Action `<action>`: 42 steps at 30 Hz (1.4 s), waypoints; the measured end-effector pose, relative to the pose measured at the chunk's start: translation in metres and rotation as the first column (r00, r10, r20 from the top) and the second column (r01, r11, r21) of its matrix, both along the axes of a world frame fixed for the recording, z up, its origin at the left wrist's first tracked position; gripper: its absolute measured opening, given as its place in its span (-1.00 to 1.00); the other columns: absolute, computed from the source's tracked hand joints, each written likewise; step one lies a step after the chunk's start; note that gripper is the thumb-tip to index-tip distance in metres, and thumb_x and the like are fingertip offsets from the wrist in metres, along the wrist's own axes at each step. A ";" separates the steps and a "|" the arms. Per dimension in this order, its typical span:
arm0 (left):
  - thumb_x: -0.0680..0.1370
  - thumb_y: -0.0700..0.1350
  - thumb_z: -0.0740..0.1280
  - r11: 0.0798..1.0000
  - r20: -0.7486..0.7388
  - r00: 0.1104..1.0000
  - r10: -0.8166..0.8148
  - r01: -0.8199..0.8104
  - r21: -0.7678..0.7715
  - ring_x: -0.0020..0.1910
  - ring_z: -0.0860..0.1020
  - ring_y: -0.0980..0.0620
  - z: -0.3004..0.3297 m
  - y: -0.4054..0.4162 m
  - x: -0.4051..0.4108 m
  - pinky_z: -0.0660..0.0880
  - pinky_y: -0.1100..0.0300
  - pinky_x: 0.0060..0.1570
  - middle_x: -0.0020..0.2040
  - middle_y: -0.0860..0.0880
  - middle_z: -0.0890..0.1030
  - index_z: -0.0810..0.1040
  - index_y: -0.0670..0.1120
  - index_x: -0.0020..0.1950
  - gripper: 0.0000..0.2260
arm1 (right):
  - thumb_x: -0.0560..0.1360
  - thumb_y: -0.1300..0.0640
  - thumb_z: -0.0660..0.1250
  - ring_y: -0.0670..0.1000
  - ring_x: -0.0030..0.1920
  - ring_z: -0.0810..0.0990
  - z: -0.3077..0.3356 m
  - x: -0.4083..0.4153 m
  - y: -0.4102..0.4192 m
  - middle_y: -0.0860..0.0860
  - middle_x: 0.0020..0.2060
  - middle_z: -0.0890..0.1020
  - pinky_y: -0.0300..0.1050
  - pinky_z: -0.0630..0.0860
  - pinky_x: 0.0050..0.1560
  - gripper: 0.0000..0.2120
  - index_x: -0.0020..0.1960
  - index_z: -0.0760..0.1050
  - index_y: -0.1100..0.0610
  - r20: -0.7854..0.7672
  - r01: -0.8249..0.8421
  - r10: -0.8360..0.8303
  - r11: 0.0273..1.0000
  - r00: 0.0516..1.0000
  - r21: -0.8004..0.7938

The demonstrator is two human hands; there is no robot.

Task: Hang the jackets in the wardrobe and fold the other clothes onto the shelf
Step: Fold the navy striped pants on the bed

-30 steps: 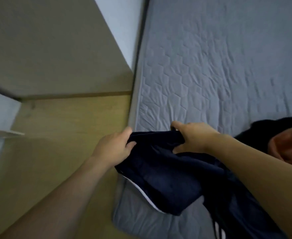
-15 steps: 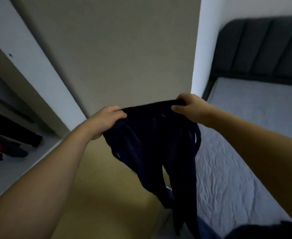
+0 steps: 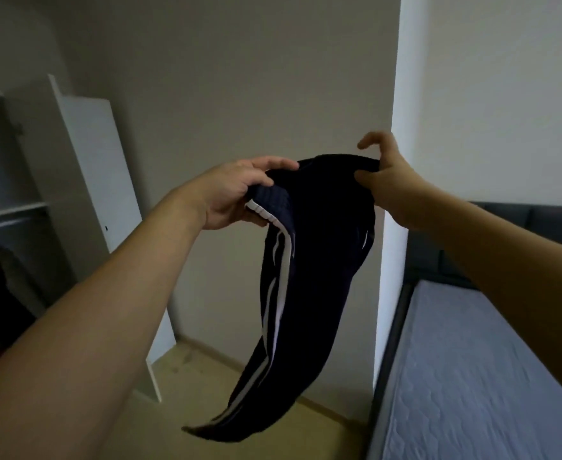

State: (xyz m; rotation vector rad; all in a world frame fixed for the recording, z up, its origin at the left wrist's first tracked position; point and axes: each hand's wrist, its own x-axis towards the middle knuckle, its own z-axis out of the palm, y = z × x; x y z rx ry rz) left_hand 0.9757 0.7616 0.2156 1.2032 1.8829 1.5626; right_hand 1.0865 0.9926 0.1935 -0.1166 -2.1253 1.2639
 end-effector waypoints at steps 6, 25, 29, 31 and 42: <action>0.52 -0.32 0.06 0.964 0.088 0.992 0.085 -0.104 0.243 -0.28 0.61 -0.01 0.032 -0.035 -0.004 0.61 0.08 -0.31 -0.14 -0.11 0.61 0.58 -0.10 -0.10 -0.69 | 0.38 0.46 0.00 -0.04 -0.49 0.42 0.036 -0.007 -0.044 -0.04 -0.48 0.51 -0.31 0.33 -0.50 -0.51 -0.42 0.53 0.02 0.003 -0.013 0.013 0.988 1.000 0.151; 0.48 -0.01 0.45 0.850 -0.520 0.679 0.519 -0.478 0.223 -0.46 0.58 0.08 0.056 -0.034 0.015 0.46 0.25 -0.44 -0.42 0.04 0.63 0.62 -0.03 -0.20 -0.88 | 0.50 0.09 0.38 0.15 -0.01 0.63 0.065 -0.001 -0.099 0.17 0.01 0.61 0.12 0.58 0.09 -0.76 0.13 0.51 0.16 0.099 -0.192 0.172 0.947 0.980 0.258; 0.50 0.12 0.40 0.918 -0.618 0.753 0.226 -0.377 -0.123 -0.11 0.54 0.17 0.052 -0.048 0.011 0.41 0.26 -0.08 -0.27 0.21 0.59 0.66 0.06 -0.22 -0.81 | 0.55 0.25 0.24 0.09 -0.11 0.59 0.062 0.010 -0.090 0.12 -0.14 0.56 0.01 0.56 0.01 -0.83 0.11 0.44 0.29 0.039 -0.286 0.284 0.955 0.958 0.074; 0.56 0.15 0.30 0.899 -0.694 0.700 0.168 -0.398 -0.183 0.12 0.45 0.11 0.047 -0.049 0.006 0.36 0.16 0.16 -0.02 0.14 0.53 0.65 0.10 -0.08 -0.81 | 0.55 0.27 0.21 0.06 -0.13 0.56 0.058 0.012 -0.087 0.10 -0.17 0.54 -0.02 0.53 -0.02 -0.87 0.08 0.45 0.27 0.045 -0.307 0.305 0.951 0.951 0.040; 0.56 -0.05 0.37 0.991 -0.708 0.705 0.041 -0.117 -0.059 0.19 0.43 0.24 0.049 -0.034 0.015 0.35 0.34 0.14 0.24 0.15 0.44 0.57 -0.04 -0.08 -0.93 | 0.53 0.38 0.22 -0.04 -0.30 0.56 0.057 0.032 -0.052 0.06 -0.21 0.51 -0.19 0.53 -0.27 -0.71 0.02 0.43 -0.01 -0.105 -0.278 0.272 0.960 0.956 -0.043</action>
